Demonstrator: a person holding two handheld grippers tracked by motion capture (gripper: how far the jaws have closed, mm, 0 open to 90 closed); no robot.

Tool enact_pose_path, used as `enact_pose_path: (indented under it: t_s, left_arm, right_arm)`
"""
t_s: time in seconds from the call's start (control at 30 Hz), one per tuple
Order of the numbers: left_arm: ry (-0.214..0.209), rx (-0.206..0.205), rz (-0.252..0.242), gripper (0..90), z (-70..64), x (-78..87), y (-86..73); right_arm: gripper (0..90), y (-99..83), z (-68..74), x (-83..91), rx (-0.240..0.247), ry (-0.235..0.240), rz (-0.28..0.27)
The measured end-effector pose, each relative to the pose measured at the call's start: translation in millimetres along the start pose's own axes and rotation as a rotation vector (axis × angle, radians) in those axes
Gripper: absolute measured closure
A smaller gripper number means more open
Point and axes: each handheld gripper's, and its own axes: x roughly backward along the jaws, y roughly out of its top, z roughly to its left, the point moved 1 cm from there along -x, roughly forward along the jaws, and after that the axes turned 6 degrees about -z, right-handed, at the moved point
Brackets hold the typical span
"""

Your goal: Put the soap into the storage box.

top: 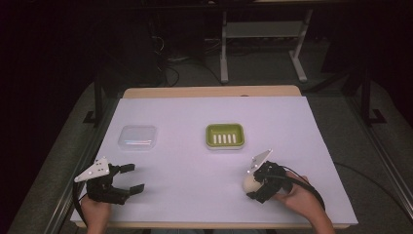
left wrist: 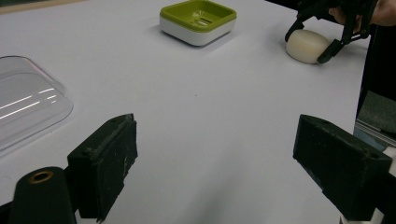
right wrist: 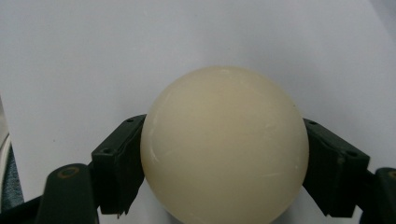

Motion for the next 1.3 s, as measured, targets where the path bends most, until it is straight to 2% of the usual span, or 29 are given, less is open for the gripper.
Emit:
enact_pose_path:
  t_s: [0.77, 0.97, 1.3]
  left_arm:
    - [0.003, 0.007, -0.002, 13.0, -0.3, 0.1, -0.5]
    - [0.004, 0.009, -0.005, 13.1, -0.1, 0.6, -0.8]
    - [0.005, 0.009, -0.006, 13.1, -0.3, 1.2, -0.5]
  right_arm:
    - [23.1, 1.7, 1.6, 0.8, 0.011, -0.014, 0.016]
    - [23.3, 3.7, 2.1, 1.0, 0.013, -0.002, 0.025]
    - [23.3, 11.4, -1.3, 10.4, 0.016, 0.002, 0.016]
